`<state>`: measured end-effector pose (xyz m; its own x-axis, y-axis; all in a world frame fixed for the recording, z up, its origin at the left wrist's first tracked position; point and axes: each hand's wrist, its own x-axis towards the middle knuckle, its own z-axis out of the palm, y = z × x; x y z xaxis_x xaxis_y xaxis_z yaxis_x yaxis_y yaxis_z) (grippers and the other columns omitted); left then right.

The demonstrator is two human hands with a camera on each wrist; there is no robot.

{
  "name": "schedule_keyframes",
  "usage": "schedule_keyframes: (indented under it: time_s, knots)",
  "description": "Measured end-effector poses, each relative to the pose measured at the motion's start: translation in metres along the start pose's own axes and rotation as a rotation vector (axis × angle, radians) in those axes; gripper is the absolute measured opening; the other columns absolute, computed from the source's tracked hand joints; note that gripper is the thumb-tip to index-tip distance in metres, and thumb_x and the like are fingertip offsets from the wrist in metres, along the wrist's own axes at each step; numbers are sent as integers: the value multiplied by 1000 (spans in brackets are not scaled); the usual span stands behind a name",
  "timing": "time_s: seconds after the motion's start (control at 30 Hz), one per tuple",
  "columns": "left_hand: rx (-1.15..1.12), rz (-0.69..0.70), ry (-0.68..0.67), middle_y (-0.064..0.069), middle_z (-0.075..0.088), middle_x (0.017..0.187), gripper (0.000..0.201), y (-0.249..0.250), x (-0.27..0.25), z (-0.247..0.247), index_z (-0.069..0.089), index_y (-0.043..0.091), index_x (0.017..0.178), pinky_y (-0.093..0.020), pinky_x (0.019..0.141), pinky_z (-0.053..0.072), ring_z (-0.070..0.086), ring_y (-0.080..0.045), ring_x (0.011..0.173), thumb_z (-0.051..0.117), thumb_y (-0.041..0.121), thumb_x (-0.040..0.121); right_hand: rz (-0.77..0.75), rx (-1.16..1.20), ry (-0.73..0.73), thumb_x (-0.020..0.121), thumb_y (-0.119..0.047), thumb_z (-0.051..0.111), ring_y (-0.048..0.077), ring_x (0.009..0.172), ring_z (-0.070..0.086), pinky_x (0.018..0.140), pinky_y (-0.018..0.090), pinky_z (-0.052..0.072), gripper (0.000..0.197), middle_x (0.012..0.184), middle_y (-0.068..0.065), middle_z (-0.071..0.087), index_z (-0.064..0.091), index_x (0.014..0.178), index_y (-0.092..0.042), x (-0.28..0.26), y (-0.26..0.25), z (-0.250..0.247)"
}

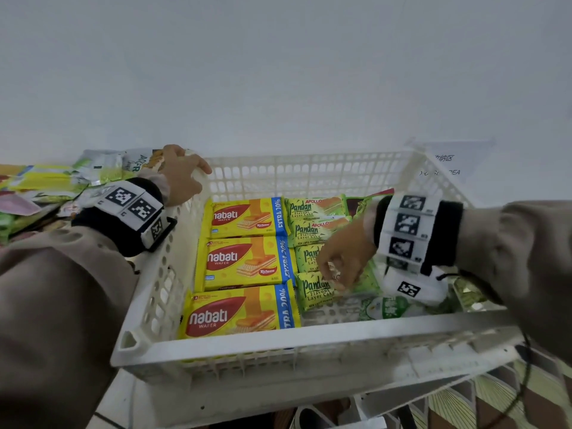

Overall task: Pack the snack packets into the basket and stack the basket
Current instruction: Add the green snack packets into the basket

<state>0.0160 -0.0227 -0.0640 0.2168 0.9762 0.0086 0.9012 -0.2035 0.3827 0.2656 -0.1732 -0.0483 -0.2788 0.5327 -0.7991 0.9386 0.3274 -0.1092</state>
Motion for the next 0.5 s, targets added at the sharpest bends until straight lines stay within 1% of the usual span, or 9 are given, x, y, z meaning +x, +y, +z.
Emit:
schedule_keyframes:
  time_s: [0.07,0.17,0.2,0.27,0.3,0.33,0.4,0.43,0.5]
  knots:
    - [-3,13,-52,-12,13,141,34,0,1,-4,55,22,116,-41,106,34,44,-33,117,61,11,84,63,67,116,90,-23,58,10,65,54,65,24,48,32,85,1,57,53,119,-10,-25,8,-15]
    - [56,44,-127,-16,19,141,38,2,1,-17,55,22,122,-39,112,25,26,-31,132,63,25,85,128,57,399,90,-29,57,17,79,60,77,29,48,33,90,1,63,55,119,-15,-79,23,-36]
    - [83,59,-167,-18,27,141,38,5,0,-25,54,20,124,-37,110,28,31,-30,130,60,24,87,162,43,483,89,-32,57,18,82,61,79,29,46,31,91,1,64,56,117,-18,-97,30,-39]
    - [102,61,-249,-18,48,128,35,15,-1,-46,50,15,126,-35,85,42,48,-28,105,54,22,91,238,45,597,86,-37,58,14,79,60,74,25,43,27,94,2,66,56,111,-26,-130,45,-40]
    - [86,33,-279,-18,54,121,32,23,-3,-59,50,16,124,-32,72,42,51,-27,94,51,23,92,272,58,618,85,-38,58,9,76,59,70,21,41,26,94,2,66,56,109,-29,-142,55,-37]
    - [95,7,-292,-18,58,118,32,32,-5,-72,49,17,123,-29,67,39,52,-26,89,50,25,92,315,69,622,84,-38,59,7,75,59,67,17,40,26,93,2,67,57,108,-29,-153,65,-32]
    - [112,20,-287,-15,58,121,26,55,-13,-97,52,22,116,-32,75,39,54,-26,92,53,28,91,411,63,609,83,-38,61,6,76,59,68,13,38,29,91,1,68,58,110,-28,-167,85,-20]
    - [104,55,-283,-11,58,120,23,70,-23,-106,54,28,107,-33,78,39,54,-26,93,58,36,87,458,49,587,83,-38,61,4,76,58,68,11,37,31,92,0,67,58,112,-27,-169,95,-12]
    - [127,191,-284,0,61,111,49,105,-44,-118,53,37,97,-31,74,40,57,-21,90,68,66,60,528,25,519,84,-37,62,0,76,55,66,11,37,32,94,-4,65,57,114,-27,-167,112,6]
